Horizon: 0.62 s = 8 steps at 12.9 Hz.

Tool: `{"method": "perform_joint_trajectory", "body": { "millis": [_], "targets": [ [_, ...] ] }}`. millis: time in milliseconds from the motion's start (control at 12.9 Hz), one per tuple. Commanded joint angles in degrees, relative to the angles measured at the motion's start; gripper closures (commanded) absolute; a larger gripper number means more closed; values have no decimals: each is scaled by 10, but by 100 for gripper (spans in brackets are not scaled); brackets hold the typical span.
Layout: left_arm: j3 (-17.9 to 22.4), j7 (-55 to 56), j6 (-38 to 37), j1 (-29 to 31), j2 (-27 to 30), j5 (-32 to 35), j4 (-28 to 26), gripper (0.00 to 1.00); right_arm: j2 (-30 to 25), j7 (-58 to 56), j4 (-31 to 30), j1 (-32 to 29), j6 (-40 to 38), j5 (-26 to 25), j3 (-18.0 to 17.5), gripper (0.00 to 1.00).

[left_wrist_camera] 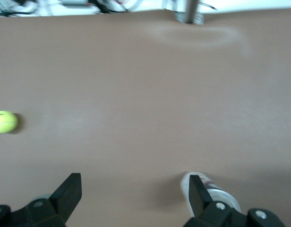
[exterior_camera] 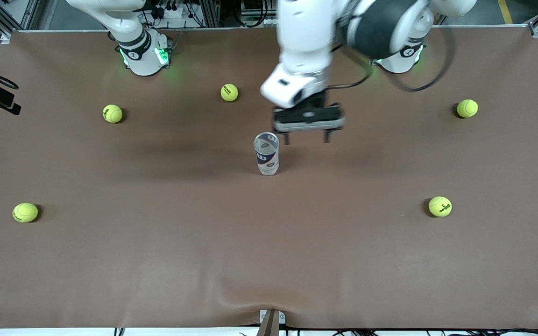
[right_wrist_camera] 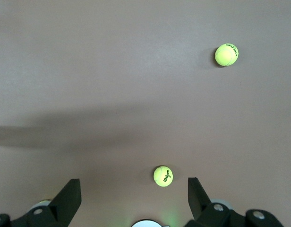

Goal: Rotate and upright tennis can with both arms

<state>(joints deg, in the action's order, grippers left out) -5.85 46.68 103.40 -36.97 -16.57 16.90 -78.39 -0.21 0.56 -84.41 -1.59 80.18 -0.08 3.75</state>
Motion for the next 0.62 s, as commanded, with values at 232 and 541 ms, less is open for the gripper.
{"method": "perform_joint_trajectory", "body": {
  "millis": [232, 541],
  "targets": [
    [-5, -218, -115, 149, 90, -54, -19, 0, -8, 9, -2, -1, -6, -4, -5, 0],
    [-6, -441, -135, 282, 122, -102, -44, 0, -8, 9, -2, -2, -7, -4, -5, 0]
  ]
}}
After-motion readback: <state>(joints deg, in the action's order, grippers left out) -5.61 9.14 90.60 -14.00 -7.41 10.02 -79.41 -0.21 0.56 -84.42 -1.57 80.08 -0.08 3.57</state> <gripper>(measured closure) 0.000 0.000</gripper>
